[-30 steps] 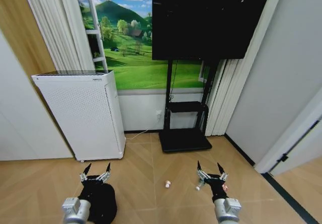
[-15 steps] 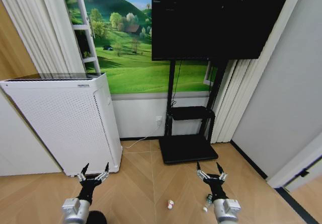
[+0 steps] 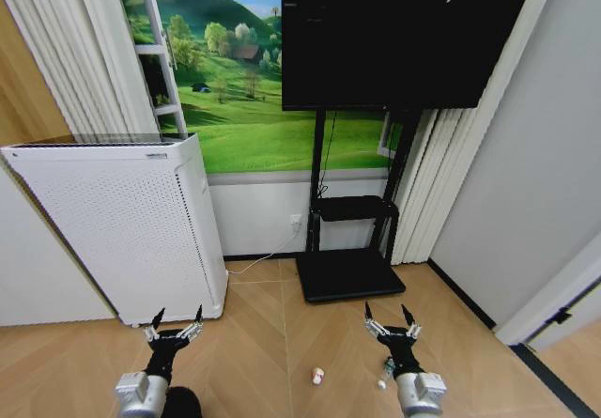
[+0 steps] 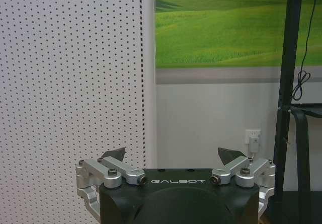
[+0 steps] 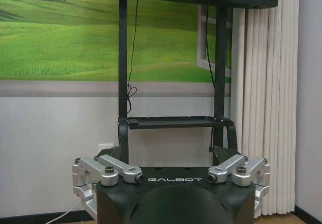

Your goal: Pick up the trash bin and place the garbage on the floor into it.

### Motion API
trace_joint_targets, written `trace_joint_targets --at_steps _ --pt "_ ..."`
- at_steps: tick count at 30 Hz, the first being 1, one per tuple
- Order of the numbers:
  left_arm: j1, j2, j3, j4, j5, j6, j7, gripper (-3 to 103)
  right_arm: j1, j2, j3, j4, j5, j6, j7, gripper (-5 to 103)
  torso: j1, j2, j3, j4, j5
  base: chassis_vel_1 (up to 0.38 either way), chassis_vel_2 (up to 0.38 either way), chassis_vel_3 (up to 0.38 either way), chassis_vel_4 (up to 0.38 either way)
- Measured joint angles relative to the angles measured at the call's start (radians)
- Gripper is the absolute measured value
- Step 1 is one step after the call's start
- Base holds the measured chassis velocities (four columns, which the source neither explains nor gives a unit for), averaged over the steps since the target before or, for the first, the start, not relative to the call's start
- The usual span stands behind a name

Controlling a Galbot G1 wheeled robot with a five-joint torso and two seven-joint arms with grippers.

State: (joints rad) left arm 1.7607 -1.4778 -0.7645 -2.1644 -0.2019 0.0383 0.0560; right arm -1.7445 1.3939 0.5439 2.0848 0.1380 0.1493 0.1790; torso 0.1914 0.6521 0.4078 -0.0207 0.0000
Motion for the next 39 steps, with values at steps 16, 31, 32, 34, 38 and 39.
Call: trace_joint_targets --at_steps 16,31,32,34,38,39 --pt "0.021 0.005 -0.005 -0.017 -0.012 -0.022 0.021 100 -0.003 0.010 -0.005 -0.008 -0.007 0.015 0.000 100 -0.032 -0.075 -0.044 -0.0001 0.0000 0.000 0.000 0.000 0.000" --pt "0.035 -0.004 0.000 -0.025 -0.005 -0.031 0.028 100 -0.005 0.009 -0.005 -0.008 -0.009 0.018 0.001 100 -0.058 -0.141 -0.083 0.0000 0.0000 0.000 0.000 0.000 0.000" --pt "0.036 -0.004 0.000 -0.025 -0.005 -0.031 0.028 100 -0.005 0.009 -0.005 -0.008 -0.009 0.018 0.002 100 -0.061 -0.147 -0.087 0.0000 0.0000 0.000 0.000 0.000 0.000" --pt "0.036 -0.005 0.001 -0.024 -0.005 -0.031 0.029 100 -0.006 0.010 -0.004 -0.007 -0.009 0.018 0.002 100 -0.063 -0.153 -0.090 0.0000 0.0000 0.000 0.000 0.000 0.000" --pt "0.035 -0.004 0.003 -0.024 -0.004 -0.032 0.030 100 -0.007 0.012 -0.003 -0.007 -0.009 0.018 0.002 100 -0.070 -0.172 -0.102 0.0000 0.0000 0.000 0.000 0.000 0.000" --pt "0.033 -0.004 0.003 -0.024 -0.004 -0.032 0.030 100 -0.007 0.015 -0.003 -0.007 -0.010 0.018 0.002 100 -0.073 -0.180 -0.107 -0.0001 0.0000 0.000 0.000 0.000 0.000"
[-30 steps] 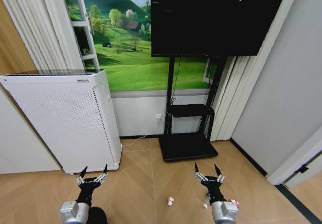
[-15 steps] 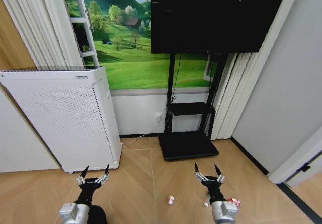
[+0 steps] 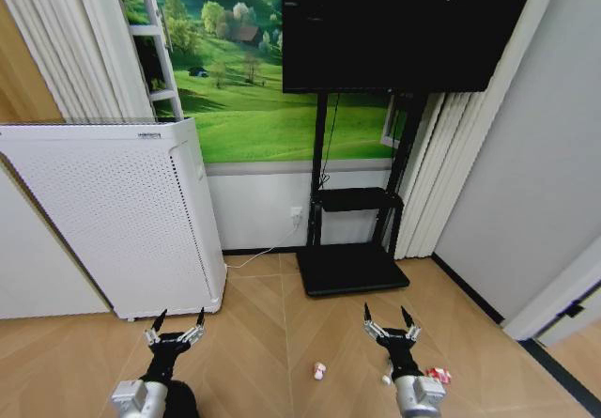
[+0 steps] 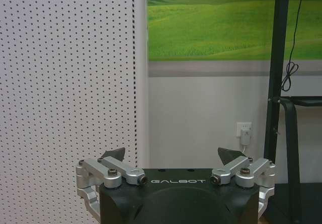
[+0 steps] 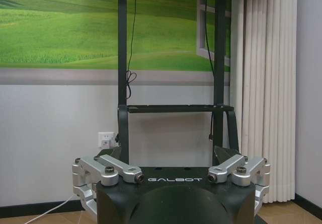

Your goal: Pick up the trash bin and place the garbage on the floor into it.

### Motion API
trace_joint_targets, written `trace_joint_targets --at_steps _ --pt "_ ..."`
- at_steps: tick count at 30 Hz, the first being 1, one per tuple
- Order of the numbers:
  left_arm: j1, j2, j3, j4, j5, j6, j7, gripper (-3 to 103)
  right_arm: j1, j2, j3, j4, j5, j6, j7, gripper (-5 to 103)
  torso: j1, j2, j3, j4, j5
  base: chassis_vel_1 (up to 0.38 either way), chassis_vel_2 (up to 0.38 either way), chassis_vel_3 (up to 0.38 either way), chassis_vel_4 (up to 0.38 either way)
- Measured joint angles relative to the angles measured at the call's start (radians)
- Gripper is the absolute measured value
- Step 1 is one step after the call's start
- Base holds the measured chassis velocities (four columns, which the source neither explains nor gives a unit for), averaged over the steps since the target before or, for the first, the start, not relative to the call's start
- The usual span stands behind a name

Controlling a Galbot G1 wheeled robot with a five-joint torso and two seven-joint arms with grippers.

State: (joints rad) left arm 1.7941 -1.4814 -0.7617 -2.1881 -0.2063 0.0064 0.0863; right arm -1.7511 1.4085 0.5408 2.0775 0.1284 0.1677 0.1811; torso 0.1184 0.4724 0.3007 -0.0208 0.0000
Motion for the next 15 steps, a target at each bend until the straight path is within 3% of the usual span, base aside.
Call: trace_joint_targets --at_steps 15 --pt "-0.003 0.001 0.000 0.001 -0.001 -0.002 0.001 100 0.000 0.011 0.002 -0.004 0.003 0.000 0.005 100 -0.022 -0.059 -0.037 0.0000 0.0000 0.000 0.000 0.000 0.000"
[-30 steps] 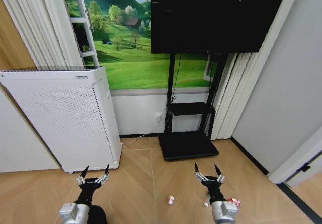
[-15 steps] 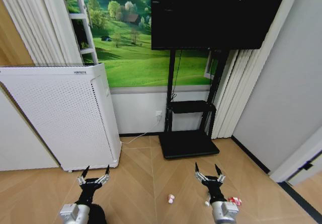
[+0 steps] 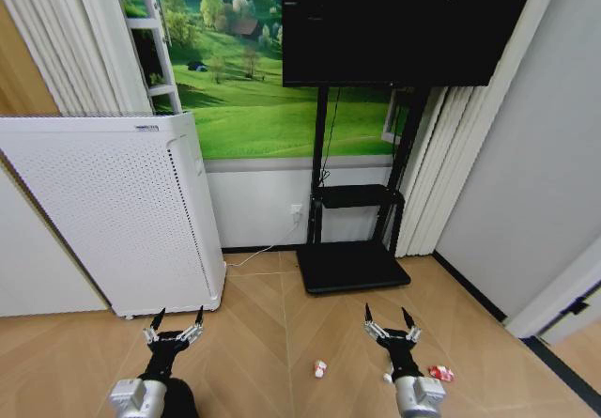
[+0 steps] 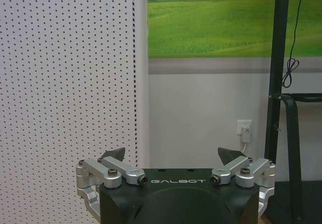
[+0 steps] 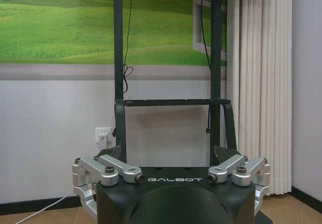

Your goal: Pick up the trash bin and place the garbage on the floor into it.

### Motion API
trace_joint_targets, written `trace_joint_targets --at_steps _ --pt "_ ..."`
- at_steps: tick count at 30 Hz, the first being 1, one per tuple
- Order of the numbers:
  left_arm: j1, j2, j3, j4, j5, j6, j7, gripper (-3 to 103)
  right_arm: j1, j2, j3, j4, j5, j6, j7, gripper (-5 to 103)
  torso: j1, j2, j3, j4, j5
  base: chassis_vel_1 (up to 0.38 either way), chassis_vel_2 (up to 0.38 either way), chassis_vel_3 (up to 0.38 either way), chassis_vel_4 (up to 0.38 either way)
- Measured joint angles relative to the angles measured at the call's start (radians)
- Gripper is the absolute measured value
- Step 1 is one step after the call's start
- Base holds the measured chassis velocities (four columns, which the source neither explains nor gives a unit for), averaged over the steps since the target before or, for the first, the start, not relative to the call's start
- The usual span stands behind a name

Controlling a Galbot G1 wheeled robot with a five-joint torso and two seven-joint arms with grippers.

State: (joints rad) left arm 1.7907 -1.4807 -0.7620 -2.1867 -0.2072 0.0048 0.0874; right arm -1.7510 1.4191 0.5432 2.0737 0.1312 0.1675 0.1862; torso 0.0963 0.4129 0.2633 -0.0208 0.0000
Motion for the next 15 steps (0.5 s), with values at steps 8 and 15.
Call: trace_joint_targets --at_steps 8,15 --pt "0.006 -0.003 0.011 0.004 0.011 -0.002 0.006 100 0.001 0.000 -0.001 0.000 -0.002 0.000 0.000 100 -0.012 -0.034 -0.022 0.0000 0.0000 0.000 0.000 0.000 0.000" --pt "0.010 -0.007 0.017 0.006 0.023 -0.005 0.011 100 0.002 0.001 -0.002 0.000 -0.004 0.000 0.002 100 -0.021 -0.060 -0.039 0.0000 0.0000 0.000 0.000 0.000 0.000"
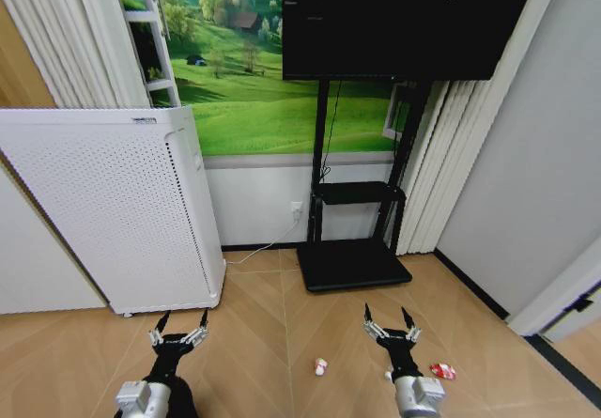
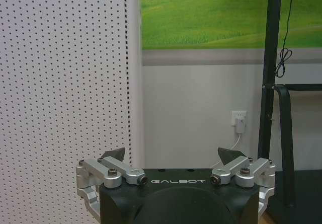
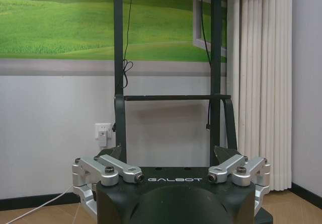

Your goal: Pick up the trash bin and place the garbage on the floor into it.

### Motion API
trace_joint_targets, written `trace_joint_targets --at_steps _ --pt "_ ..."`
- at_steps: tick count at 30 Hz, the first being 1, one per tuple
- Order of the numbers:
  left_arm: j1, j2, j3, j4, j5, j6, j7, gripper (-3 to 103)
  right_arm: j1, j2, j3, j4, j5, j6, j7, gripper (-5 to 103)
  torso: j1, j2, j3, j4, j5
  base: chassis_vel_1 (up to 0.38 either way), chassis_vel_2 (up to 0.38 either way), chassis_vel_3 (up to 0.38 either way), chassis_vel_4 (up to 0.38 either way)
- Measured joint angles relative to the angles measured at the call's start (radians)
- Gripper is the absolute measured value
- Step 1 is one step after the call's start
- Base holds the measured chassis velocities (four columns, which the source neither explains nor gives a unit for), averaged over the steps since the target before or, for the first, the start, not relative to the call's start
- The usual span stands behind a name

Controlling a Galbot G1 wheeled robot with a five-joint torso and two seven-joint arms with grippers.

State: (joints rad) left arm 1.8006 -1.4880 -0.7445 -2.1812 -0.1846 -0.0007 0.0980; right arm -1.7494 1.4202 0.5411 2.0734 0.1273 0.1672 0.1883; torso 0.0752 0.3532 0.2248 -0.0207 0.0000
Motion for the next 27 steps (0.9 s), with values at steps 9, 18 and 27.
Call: trace_joint_targets --at_steps 9,18,27 --pt "0.002 0.001 -0.002 -0.003 0.000 0.000 0.001 100 0.000 -0.003 0.002 0.000 -0.025 -0.005 0.002 100 -0.015 -0.042 -0.027 0.0000 0.0000 0.000 0.000 0.000 0.000" --pt "0.006 -0.001 -0.001 -0.004 0.004 -0.002 0.002 100 -0.001 -0.002 0.001 0.000 -0.031 -0.007 0.012 100 -0.026 -0.079 -0.052 0.0000 0.0000 0.000 0.000 0.000 0.000" --pt "0.006 -0.004 0.003 0.002 0.011 -0.005 0.004 100 0.000 0.000 0.001 -0.004 -0.033 -0.007 0.013 100 -0.038 -0.116 -0.078 -0.0001 0.0000 0.000 0.000 0.000 0.000"
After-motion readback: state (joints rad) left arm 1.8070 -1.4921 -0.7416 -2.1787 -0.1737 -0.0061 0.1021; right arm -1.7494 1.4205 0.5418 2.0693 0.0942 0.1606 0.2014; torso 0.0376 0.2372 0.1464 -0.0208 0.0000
